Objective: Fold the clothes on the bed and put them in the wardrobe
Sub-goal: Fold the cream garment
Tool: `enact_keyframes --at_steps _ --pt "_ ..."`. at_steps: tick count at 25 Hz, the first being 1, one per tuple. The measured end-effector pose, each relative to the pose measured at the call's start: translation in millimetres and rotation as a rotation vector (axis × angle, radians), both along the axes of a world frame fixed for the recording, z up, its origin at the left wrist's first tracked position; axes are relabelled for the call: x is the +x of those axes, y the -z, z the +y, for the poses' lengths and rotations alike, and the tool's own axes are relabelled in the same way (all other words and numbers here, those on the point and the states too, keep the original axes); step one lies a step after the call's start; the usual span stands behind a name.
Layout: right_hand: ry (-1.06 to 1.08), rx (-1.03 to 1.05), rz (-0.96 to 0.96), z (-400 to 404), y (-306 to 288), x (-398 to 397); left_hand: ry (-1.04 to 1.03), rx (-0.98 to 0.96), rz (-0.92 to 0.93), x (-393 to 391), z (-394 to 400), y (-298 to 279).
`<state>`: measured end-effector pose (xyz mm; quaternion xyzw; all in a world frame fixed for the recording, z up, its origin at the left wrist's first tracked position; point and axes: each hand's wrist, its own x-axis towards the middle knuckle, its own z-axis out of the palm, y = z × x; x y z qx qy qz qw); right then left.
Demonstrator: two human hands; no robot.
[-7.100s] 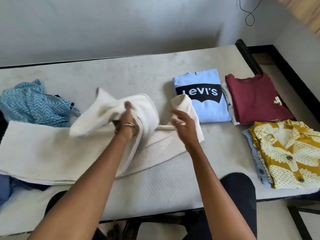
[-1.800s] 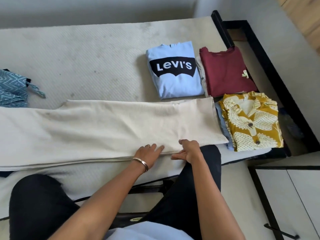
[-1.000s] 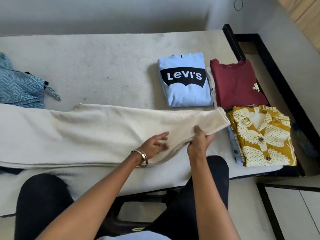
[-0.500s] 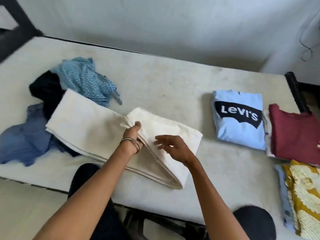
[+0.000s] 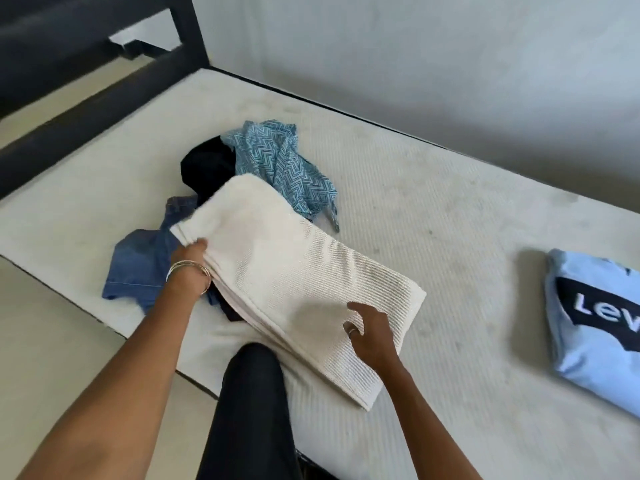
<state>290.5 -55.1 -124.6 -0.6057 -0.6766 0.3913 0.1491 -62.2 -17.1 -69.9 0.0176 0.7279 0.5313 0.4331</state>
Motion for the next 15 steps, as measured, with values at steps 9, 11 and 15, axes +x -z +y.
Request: enact_keyframes --at_steps 9,11,15 --pt "0.024 -0.071 -0.094 -5.3 19.0 9.0 -0.009 -0.146 0.161 24.8 -13.3 23.8" --pt "0.033 -0.060 -0.073 -4.4 15.2 7.7 0.016 -0.205 0.207 30.2 -9.1 16.8" --pt "0.041 0.003 -0.008 -3.7 -1.5 11.8 -0.029 -0.206 0.491 49.3 -3.3 -2.6"
